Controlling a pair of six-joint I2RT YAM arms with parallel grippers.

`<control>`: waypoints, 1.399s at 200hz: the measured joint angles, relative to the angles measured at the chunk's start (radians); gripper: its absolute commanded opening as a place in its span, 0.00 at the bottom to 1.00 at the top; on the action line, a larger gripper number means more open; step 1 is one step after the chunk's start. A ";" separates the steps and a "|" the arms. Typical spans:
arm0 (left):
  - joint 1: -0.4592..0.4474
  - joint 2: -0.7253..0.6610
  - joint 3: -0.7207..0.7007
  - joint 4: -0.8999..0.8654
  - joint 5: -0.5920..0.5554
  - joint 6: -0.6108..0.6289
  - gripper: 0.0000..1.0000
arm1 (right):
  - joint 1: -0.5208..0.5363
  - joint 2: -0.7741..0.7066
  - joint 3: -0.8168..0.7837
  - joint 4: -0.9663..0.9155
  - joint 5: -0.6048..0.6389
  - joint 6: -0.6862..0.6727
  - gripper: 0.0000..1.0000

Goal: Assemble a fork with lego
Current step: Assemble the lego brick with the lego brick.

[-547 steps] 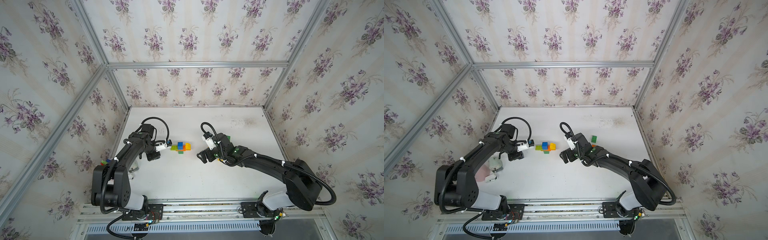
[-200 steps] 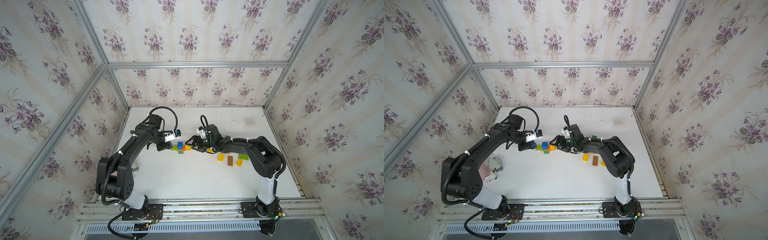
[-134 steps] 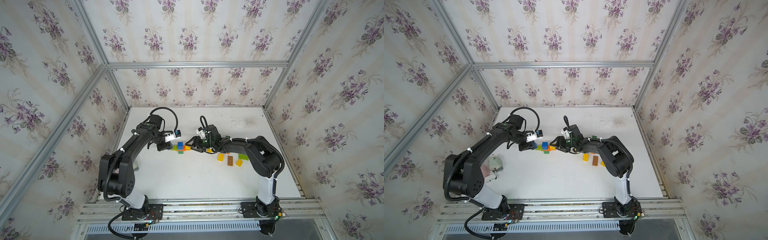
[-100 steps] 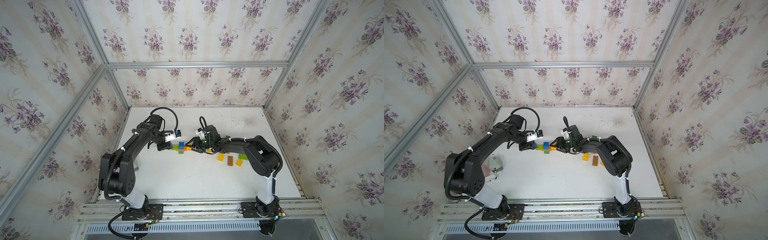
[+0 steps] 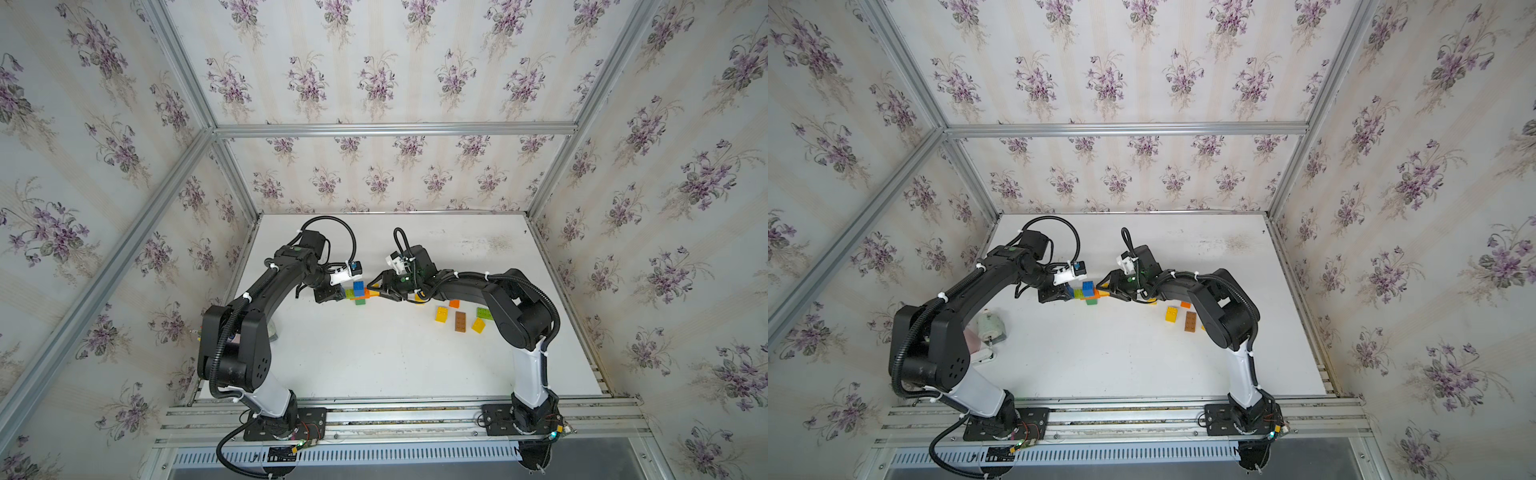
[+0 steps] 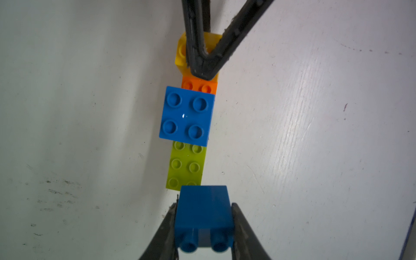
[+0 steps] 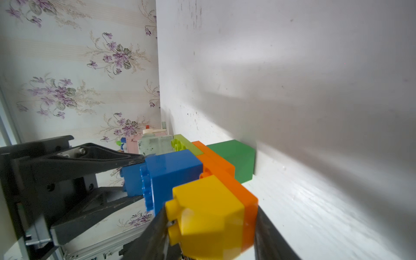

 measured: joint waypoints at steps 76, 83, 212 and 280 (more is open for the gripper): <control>0.003 -0.017 0.005 -0.023 0.001 0.017 0.27 | -0.007 0.007 0.072 -0.168 0.001 -0.151 0.56; 0.003 -0.020 0.005 -0.023 0.001 0.017 0.28 | -0.007 0.010 0.072 -0.175 -0.003 -0.160 0.57; 0.002 -0.004 0.034 -0.052 0.008 0.018 0.28 | -0.020 0.034 0.133 -0.250 -0.044 -0.252 0.73; 0.002 0.011 0.037 -0.052 0.007 0.018 0.27 | -0.029 0.053 0.160 -0.260 -0.060 -0.252 0.65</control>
